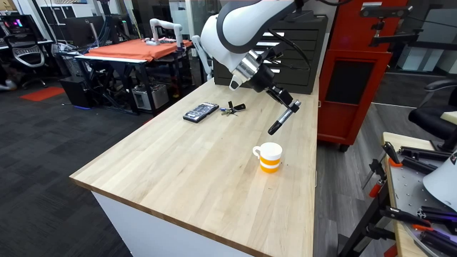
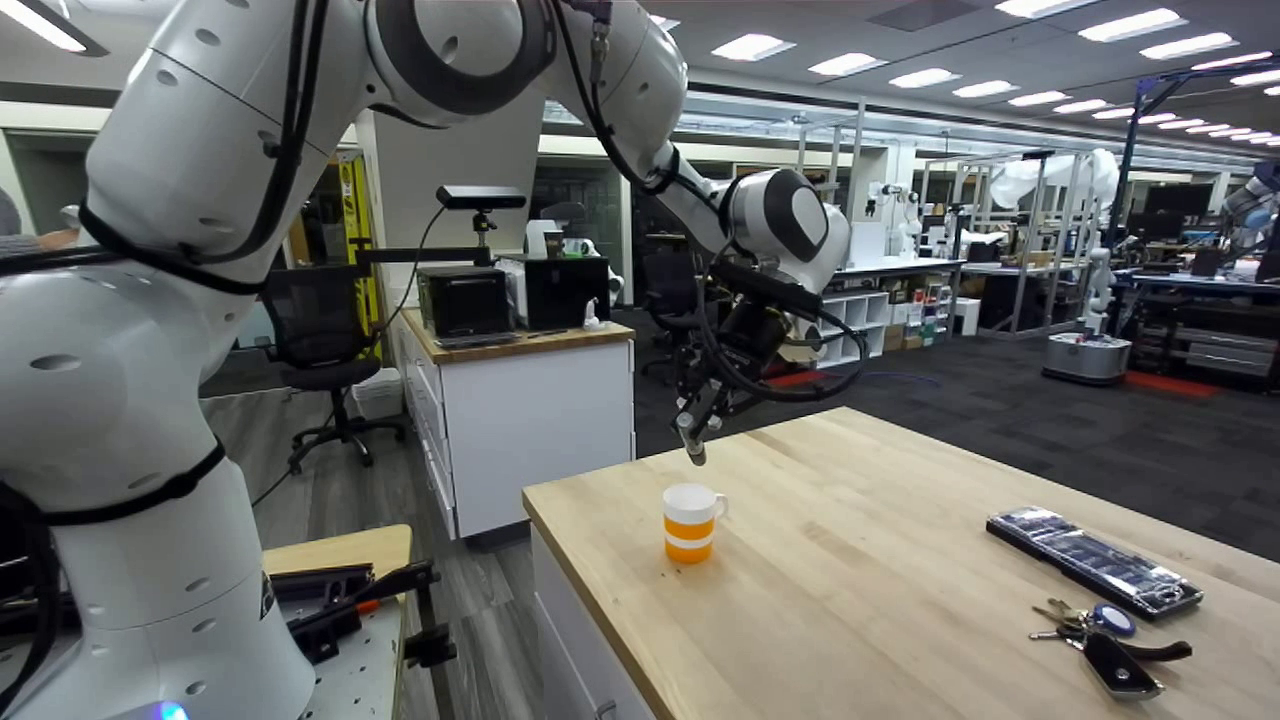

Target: Put the marker in the mug

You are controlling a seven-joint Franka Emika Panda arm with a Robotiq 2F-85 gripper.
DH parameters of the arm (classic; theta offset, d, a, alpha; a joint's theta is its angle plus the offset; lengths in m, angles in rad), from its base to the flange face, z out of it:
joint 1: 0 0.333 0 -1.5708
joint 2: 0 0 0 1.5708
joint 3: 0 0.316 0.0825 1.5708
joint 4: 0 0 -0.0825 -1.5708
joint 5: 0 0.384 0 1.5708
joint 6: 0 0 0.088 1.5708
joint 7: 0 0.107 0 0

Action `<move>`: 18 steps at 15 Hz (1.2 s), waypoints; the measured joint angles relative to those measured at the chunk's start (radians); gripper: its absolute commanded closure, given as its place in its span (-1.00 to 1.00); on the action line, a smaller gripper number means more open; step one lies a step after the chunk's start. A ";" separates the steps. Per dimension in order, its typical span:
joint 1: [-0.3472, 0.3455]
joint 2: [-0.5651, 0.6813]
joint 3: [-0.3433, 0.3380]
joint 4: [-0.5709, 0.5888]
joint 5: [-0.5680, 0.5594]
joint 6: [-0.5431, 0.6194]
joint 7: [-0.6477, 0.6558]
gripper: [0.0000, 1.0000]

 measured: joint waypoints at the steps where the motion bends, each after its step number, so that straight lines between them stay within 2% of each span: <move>1: 0.001 0.012 0.001 0.010 -0.003 -0.007 -0.006 0.88; 18: 0.003 0.151 0.017 0.087 -0.018 -0.023 -0.104 0.88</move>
